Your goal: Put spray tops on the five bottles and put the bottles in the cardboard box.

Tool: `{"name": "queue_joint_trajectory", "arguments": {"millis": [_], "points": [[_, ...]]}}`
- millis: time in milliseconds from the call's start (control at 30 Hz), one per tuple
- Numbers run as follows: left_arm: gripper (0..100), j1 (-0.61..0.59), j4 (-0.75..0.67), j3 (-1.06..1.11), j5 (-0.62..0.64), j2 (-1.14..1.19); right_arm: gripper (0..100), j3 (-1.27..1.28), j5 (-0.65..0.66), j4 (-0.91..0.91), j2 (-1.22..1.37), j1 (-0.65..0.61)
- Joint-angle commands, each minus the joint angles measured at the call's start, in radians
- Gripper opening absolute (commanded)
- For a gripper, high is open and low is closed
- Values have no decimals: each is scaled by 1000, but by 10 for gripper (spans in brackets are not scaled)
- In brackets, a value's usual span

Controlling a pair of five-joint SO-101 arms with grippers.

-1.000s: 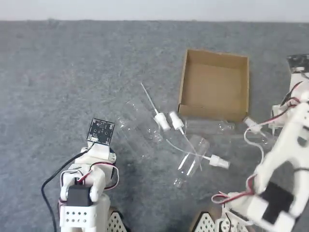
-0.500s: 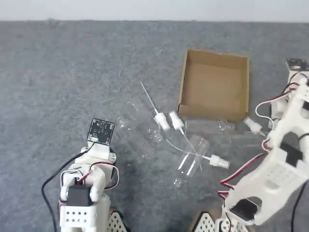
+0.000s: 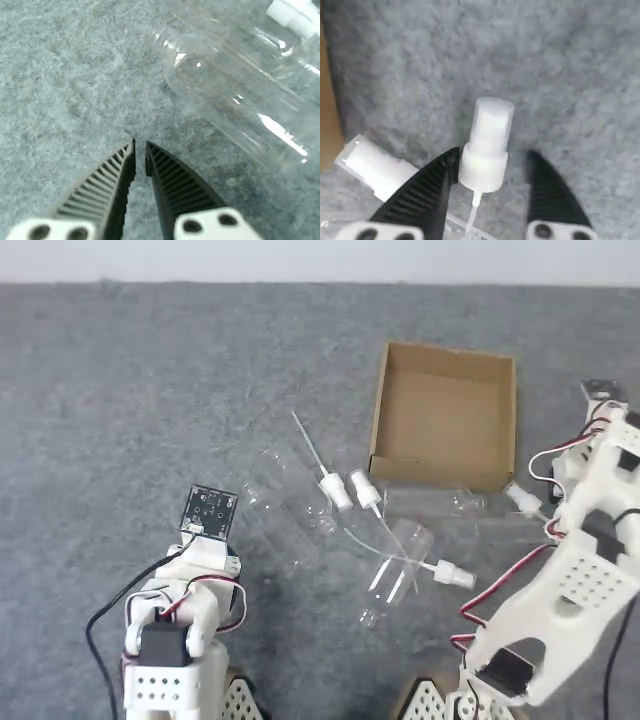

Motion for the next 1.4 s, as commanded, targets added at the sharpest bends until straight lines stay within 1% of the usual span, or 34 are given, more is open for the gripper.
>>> {"name": "queue_joint_trajectory", "arguments": {"millis": [0,133,233,367,567,600,700,867,1033,1133,1267,1367], "points": [[25,2,5,-5,-3,-18,29,-52,-5,-10,-30,-1],[25,2,5,-5,-3,-18,6,-75,-3,10,-31,13],[25,2,5,-5,-3,-18,6,-144,-3,74,-31,38],[25,2,5,-5,-3,-18,6,-307,-3,236,-31,44],[25,2,5,-5,-3,-18,6,-628,-3,507,-31,39],[25,2,5,-5,-3,-18,6,-669,-3,529,-33,38],[25,2,5,-5,-3,-18,6,-710,-9,524,-62,39],[25,2,5,-5,-3,-18,6,-626,-11,524,-165,-1],[25,2,5,-5,-3,-18,6,-428,-31,524,-374,-130],[25,2,5,-5,-3,-18,6,-278,-49,522,-522,-237],[25,2,5,-5,-3,-18,6,-75,-60,515,-687,-461],[25,2,5,-5,-3,-18,6,43,-143,487,-751,-662]]}}
